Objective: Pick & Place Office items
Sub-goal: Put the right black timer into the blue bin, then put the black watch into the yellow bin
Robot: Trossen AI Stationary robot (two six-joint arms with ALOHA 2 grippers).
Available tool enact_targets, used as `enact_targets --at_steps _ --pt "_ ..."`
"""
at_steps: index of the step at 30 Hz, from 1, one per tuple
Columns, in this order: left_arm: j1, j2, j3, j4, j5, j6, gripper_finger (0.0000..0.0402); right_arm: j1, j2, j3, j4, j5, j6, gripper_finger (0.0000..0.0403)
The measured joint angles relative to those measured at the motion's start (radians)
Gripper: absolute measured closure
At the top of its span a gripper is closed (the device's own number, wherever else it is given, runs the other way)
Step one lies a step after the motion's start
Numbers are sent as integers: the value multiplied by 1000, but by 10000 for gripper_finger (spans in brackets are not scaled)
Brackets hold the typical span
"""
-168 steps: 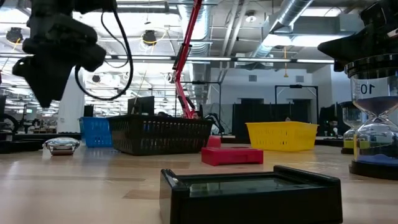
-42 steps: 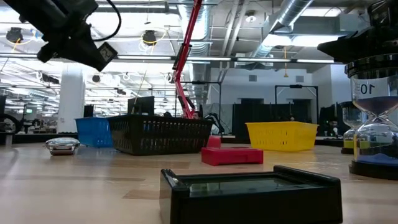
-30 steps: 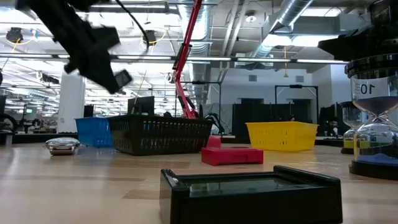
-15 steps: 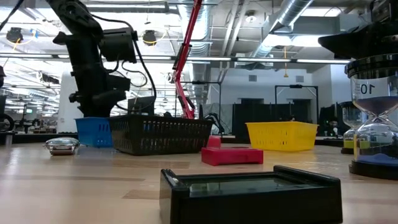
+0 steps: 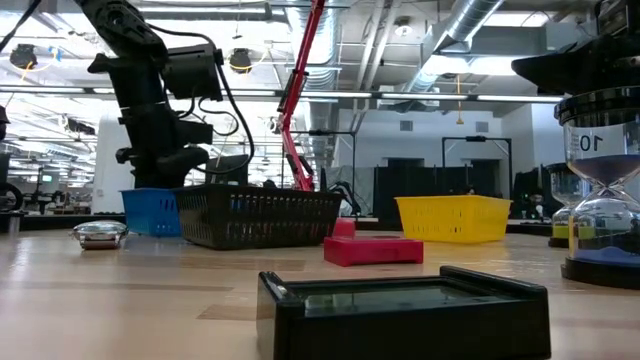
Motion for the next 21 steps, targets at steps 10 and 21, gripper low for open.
enact_targets --at_steps 10,21 --pt "0 0 0 54 -1 0 263 0 0 0 0 0 13 403" --pt "-1 0 0 77 29 0 273 0 0 0 0 0 16 403"
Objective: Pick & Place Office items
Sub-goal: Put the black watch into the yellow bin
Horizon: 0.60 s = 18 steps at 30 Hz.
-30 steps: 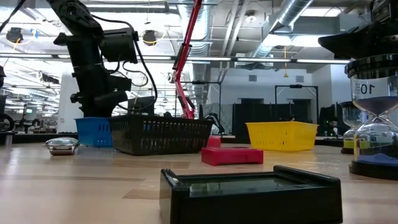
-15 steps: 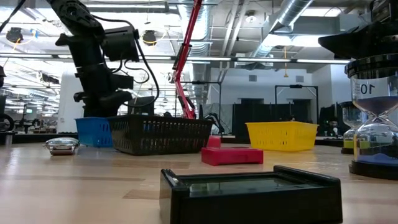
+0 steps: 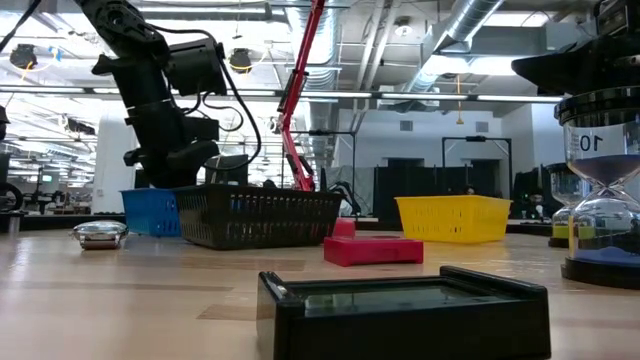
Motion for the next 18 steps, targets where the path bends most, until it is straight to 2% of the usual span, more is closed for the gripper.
enact_targets --at_steps 8,18 --pt "0 -33 0 8 31 41 289 0 0 0 0 0 0 403" --pt "-15 -244 1 33 38 41 296 -1 0 0 -9 0 9 403"
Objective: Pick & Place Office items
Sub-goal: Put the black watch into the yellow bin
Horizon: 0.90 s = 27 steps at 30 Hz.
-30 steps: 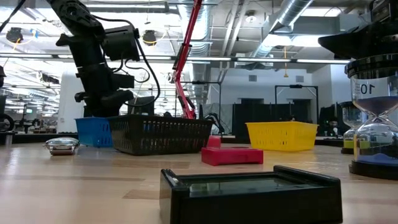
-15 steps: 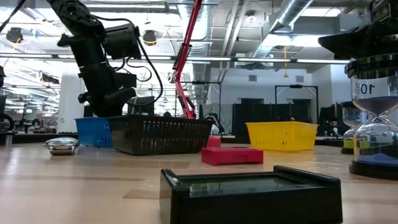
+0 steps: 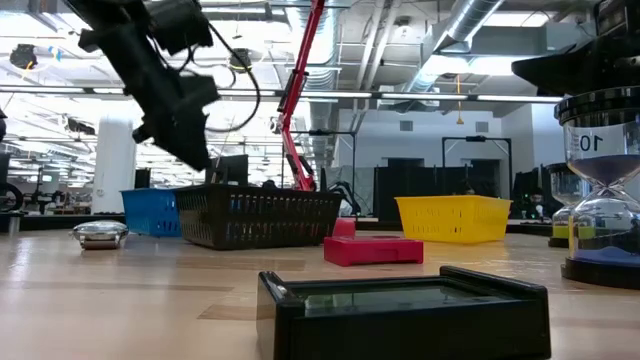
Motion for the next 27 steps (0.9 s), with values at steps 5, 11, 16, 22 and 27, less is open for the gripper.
enact_targets --at_steps 5,11,16,22,27 --pt "-39 -52 -1 30 -21 1 296 -9 0 0 -6 0 20 403" --pt "-69 -57 -2 56 -54 1 296 -30 0 0 18 0 43 403" --pt "-73 -57 -2 67 -57 1 296 -37 0 0 70 -2 83 403" --pt "-73 -57 -2 79 -59 38 296 -36 0 0 139 -40 157 403" --pt "-72 -57 -2 115 -58 69 296 -37 0 0 284 -75 33 403"
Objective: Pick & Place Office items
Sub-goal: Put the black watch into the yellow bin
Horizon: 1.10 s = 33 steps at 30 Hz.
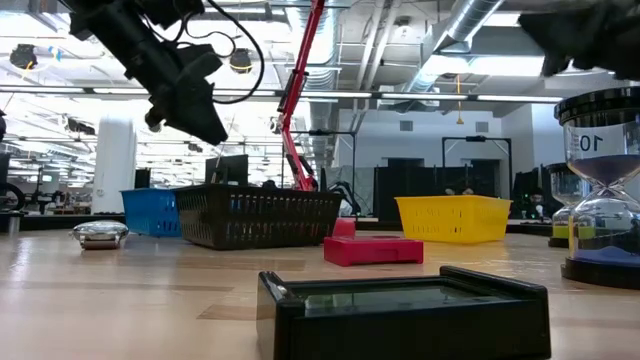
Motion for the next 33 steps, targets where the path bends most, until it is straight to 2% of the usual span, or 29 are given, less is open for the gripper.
enact_targets --at_steps 7,11,22,25,29,33 --pt "0 0 0 16 0 1 296 2 6 28 50 -136 53 403" --pt "0 0 0 28 1 1 295 2 89 90 73 -215 55 403" --pt "0 0 0 106 2 2 295 0 535 341 -1 -218 -15 403" --pt "0 0 0 106 2 2 295 -3 611 406 -44 -217 -42 403" --pt "0 0 0 111 2 2 295 -9 664 476 -178 -215 7 402" --pt "0 0 0 113 3 2 296 -13 752 503 -250 -215 14 383"
